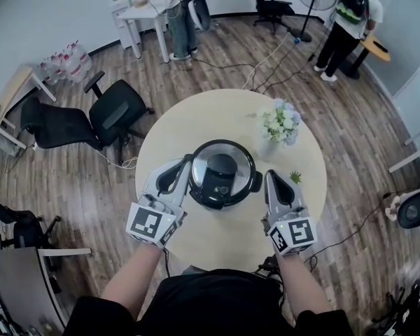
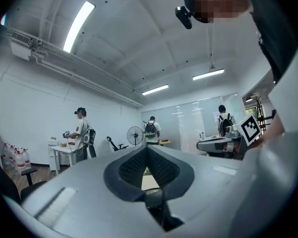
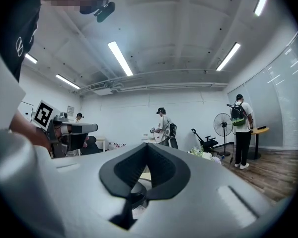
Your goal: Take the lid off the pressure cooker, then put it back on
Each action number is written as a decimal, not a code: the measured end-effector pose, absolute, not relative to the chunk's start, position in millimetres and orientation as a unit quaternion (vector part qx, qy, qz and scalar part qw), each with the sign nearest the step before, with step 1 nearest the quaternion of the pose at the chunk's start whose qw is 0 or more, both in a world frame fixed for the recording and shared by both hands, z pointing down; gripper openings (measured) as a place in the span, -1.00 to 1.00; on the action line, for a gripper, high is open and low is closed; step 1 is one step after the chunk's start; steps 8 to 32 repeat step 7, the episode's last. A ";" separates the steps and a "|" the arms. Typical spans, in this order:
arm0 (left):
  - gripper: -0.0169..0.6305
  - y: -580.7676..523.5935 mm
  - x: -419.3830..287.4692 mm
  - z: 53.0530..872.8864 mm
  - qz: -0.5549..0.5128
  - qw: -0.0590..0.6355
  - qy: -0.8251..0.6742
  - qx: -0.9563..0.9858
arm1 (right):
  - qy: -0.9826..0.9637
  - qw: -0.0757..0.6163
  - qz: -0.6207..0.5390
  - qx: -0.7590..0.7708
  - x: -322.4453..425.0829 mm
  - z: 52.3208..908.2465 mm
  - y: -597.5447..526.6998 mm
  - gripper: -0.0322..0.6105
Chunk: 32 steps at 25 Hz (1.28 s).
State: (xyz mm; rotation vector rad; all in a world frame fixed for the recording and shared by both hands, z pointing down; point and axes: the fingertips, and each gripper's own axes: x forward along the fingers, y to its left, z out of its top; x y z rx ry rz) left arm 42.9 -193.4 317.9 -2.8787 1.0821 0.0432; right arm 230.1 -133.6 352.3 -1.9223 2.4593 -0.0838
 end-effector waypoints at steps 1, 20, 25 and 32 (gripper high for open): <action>-0.95 -193.1 43.1 317.8 0.014 0.032 0.352 -0.935 | 0.788 0.012 -0.027 -0.615 229.8 351.9 -133.6 -0.88; -0.95 -193.4 41.0 318.5 0.018 0.027 0.357 -0.934 | 0.792 0.020 -0.015 -0.610 227.8 348.3 -135.5 -0.88; -0.95 -193.4 41.0 318.5 0.018 0.027 0.357 -0.934 | 0.792 0.020 -0.015 -0.610 227.8 348.3 -135.5 -0.88; -0.95 -193.4 41.0 318.5 0.018 0.027 0.357 -0.934 | 0.792 0.020 -0.015 -0.610 227.8 348.3 -135.5 -0.88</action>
